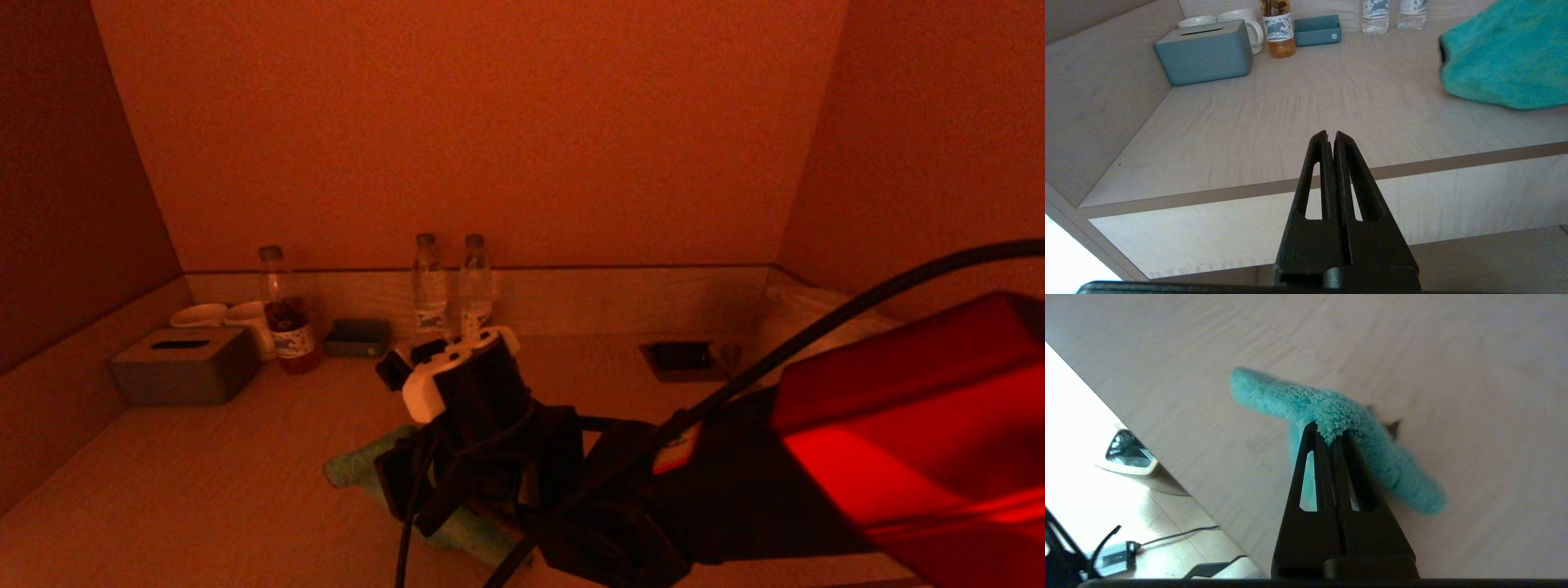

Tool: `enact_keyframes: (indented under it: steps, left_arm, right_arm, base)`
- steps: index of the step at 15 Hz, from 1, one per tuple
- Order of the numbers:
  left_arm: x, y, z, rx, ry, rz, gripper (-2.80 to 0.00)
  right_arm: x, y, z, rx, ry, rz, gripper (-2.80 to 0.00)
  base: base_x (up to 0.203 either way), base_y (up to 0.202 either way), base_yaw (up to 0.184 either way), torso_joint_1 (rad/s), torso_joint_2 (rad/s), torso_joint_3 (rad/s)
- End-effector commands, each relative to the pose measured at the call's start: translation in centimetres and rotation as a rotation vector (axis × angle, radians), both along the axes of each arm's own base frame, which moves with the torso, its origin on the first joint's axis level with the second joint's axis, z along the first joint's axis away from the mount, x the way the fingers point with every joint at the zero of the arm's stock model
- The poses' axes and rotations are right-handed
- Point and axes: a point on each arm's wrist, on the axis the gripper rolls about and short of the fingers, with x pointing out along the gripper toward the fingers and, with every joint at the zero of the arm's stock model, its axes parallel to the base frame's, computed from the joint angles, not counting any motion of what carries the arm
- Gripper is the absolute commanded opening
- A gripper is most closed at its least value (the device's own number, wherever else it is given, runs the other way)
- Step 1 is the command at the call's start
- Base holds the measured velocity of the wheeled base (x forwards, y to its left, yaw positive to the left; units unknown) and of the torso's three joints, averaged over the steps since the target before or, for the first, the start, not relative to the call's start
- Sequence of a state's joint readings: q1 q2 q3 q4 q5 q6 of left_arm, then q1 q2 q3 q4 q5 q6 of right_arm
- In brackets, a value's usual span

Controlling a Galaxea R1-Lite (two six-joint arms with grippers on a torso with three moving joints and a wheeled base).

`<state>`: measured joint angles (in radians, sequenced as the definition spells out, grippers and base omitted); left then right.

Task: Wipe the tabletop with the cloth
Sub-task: Sweep the stains on the table

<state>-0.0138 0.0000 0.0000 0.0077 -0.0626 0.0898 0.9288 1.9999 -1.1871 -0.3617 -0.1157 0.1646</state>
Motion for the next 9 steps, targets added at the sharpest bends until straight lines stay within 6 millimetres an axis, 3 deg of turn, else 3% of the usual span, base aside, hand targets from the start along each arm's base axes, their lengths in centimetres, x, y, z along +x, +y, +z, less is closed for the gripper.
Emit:
enact_keyframes:
  steps: [1, 3, 4, 6, 9]
  left_arm:
    - [0.0, 0.0, 0.0, 0.001, 0.000, 0.000, -2.80]
    - [0.0, 0.0, 0.0, 0.001, 0.000, 0.000, -2.80]
    - [0.0, 0.0, 0.0, 0.001, 0.000, 0.000, -2.80]
    - [0.0, 0.0, 0.0, 0.001, 0.000, 0.000, -2.80]
    - [0.0, 0.0, 0.0, 0.001, 0.000, 0.000, -2.80]
  right_arm:
    - [-0.4, -0.6, 1.2, 0.027, -0.014, -0.004, -2.80]
    - [0.1, -1.5, 0.7, 0.022, -0.003, -0.032, -2.80]
    - [0.5, -2.9, -0.7, -0.012, 0.030, -0.065, -2.80]
    - [2.5, -7.9, -5.1, -0.078, 0.101, -0.206, -2.80]
    - [6.1, -13.2, -7.7, -0.081, 0.131, -0.393, -2.80]
  base:
    - [0.000, 0.000, 0.000, 0.000, 0.00, 0.000]
    - [0.000, 0.000, 0.000, 0.000, 0.00, 0.000]
    - [0.000, 0.000, 0.000, 0.000, 0.00, 0.000]
    - [0.000, 0.000, 0.000, 0.000, 0.00, 0.000]
    - [0.000, 0.000, 0.000, 0.000, 0.00, 0.000]
